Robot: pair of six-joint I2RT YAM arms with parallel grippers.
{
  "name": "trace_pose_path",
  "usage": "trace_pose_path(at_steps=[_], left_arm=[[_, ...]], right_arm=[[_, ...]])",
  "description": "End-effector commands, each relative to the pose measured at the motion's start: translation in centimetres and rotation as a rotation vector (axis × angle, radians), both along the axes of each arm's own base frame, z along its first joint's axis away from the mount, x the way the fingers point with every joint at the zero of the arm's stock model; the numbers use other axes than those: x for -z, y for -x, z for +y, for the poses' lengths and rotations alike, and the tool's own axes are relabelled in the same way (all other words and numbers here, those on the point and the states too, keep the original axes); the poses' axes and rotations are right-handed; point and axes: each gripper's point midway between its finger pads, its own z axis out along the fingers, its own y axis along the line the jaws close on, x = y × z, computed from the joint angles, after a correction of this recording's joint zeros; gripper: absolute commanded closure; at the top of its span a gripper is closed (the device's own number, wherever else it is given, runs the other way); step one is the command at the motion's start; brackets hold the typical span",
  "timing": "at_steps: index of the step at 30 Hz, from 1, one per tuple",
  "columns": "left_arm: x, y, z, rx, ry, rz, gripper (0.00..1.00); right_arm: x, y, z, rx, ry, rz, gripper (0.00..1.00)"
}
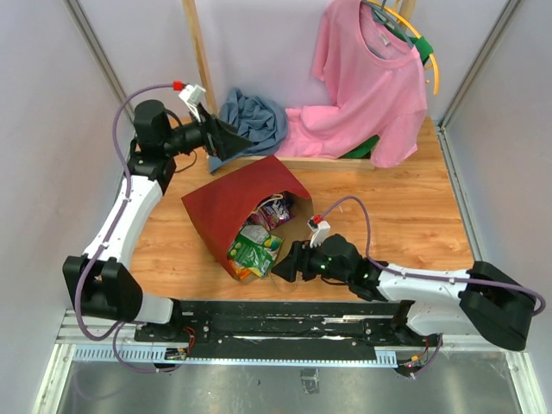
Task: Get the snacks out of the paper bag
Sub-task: Adjust the paper bag at the center of the board, then take out the snack from the paper bag.
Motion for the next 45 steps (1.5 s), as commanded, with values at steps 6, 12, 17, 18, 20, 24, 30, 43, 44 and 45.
trace_pose_path(at_steps=[6,12,17,18,20,24,30,43,44,45], left_arm=[[-5.0,5.5,-0.1,-0.066,0.103,-0.178,0.0],[-2.4,6.0,2.0,-0.256,0.074,-0.147,0.0],[0.0,6.9,3.7,-0.36,0.072,-0.123,0.0],[0.4,7.1,4.1,-0.383,0.078,-0.117,0.0],[1.0,7.7,4.5,-0.407,0.095,-0.112,0.0],[1.4,8.9,4.7,-0.412,0.143,-0.127,0.0],[1.2,9.3,4.0,-0.368,0.174,-0.11,0.0],[1.3,10.6,4.1,-0.357,0.158,-0.119,0.0],[1.4,10.7,4.1,-0.354,0.158,-0.117,0.0],[1.5,10.7,4.0,-0.352,0.159,-0.114,0.0]], right_arm=[[1.9,0.3,2.6,0.028,-0.014,0.123,0.38],[2.7,-1.2,3.0,0.112,-0.014,0.136,0.38],[2.1,-2.4,3.7,0.15,-0.019,0.108,0.38],[2.0,-2.7,3.6,0.168,-0.026,0.102,0.38],[2.0,-3.2,3.4,0.197,-0.022,0.095,0.39],[3.1,-3.8,3.0,0.238,0.04,0.105,0.4],[4.3,-4.1,3.6,0.253,0.065,0.134,0.41],[5.9,-5.4,4.7,0.28,0.042,0.13,0.47],[5.9,-5.5,5.1,0.272,0.032,0.129,0.5],[5.8,-5.5,5.5,0.263,0.022,0.129,0.53]])
